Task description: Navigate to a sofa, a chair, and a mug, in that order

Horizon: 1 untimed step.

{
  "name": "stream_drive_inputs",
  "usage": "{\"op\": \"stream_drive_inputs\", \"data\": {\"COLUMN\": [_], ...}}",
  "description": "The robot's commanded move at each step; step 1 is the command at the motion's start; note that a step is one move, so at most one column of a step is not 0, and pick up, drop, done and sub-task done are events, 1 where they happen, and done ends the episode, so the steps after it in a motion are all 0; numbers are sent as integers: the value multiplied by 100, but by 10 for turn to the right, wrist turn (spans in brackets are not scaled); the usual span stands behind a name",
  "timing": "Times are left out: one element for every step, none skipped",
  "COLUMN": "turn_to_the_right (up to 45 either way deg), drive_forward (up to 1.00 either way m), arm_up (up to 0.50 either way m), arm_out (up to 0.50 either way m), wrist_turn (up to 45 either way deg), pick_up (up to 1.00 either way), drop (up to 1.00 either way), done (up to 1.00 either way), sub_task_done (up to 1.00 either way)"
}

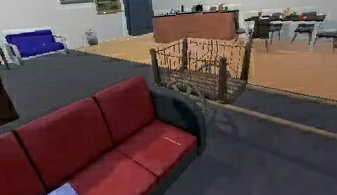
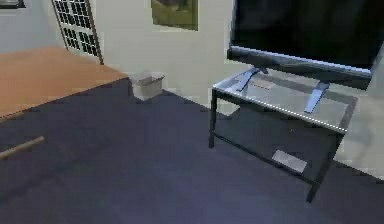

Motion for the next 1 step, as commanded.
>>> {"op": "stream_drive_inputs", "data": {"turn_to_the_right": [390], "drive_forward": [0], "arm_up": [0], "arm_out": [0], "wrist_turn": [0], "pick_up": [0], "drop": [0], "done": [0], "sub_task_done": [0]}}
